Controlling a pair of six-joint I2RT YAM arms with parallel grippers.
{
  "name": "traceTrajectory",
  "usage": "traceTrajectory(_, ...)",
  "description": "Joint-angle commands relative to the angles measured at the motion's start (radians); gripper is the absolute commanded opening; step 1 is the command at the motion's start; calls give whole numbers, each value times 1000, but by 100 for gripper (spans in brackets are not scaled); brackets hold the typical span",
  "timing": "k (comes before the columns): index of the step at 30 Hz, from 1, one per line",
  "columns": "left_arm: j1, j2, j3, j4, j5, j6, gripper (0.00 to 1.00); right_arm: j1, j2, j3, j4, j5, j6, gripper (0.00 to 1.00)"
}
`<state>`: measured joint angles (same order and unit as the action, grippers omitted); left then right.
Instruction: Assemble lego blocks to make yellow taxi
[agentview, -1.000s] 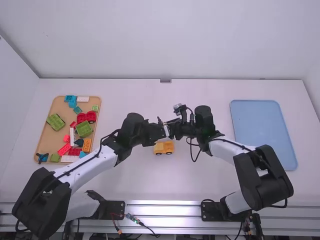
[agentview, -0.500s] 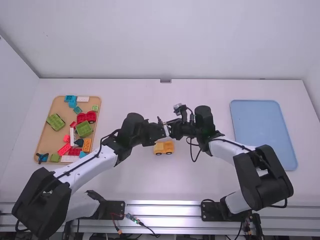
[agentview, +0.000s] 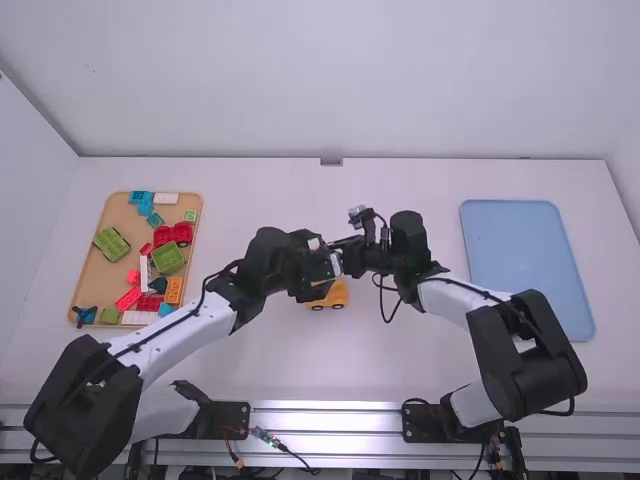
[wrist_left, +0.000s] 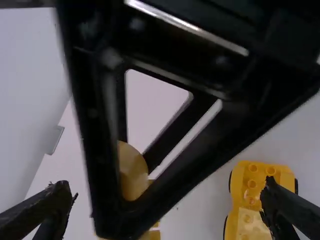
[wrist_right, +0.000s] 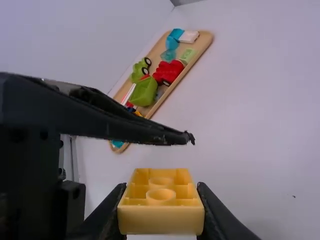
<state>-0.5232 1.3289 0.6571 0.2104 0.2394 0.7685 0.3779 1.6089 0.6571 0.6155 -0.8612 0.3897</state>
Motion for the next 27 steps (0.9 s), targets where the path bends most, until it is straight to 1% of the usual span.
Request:
traceTrajectory(1,-6,-16,0,5,-41,-92,99,-20,-25,-1,-17,-5,-54,23)
traceTrajectory(3,-2,-32,0,-3,-37,-108,99,-30,-25,-1,-27,-6,-84,22)
traceTrajectory(4,10,-47,0,-12,-4,-110,99,-41,-25,-1,-50,-5,-130,23)
traceTrajectory(6,22,-61,0,-19,42,-103,99,-50,-25,-1,-60,-6,-161,22)
traceTrajectory(11,103,-95,18,-61,225,-137,99,-89,-25,-1,-74,-69,-256,22)
traceTrajectory(13,135,-95,43,-116,308,-124,99,-102,-25,-1,-75,-93,-284,23)
traceTrajectory(15,186,-95,83,-208,433,-88,99,-122,-25,0,-79,-127,-314,22)
traceTrajectory(19,281,-64,136,-268,615,-65,99,-151,-25,6,-91,-198,-372,15)
traceTrajectory(20,288,-60,138,-267,626,-66,99,-151,-25,13,-108,-200,-387,15)
traceTrajectory(21,313,-48,146,-266,673,-69,99,-151,-25,30,-157,-205,-426,15)
traceTrajectory(23,349,-7,163,-266,765,-68,99,-138,-25,99,-329,-212,-557,15)
traceTrajectory(26,362,42,182,-266,804,-69,99,-120,-25,175,-511,-205,-695,15)
traceTrajectory(27,362,84,200,-268,828,-74,99,-106,-25,227,-629,-191,-790,14)
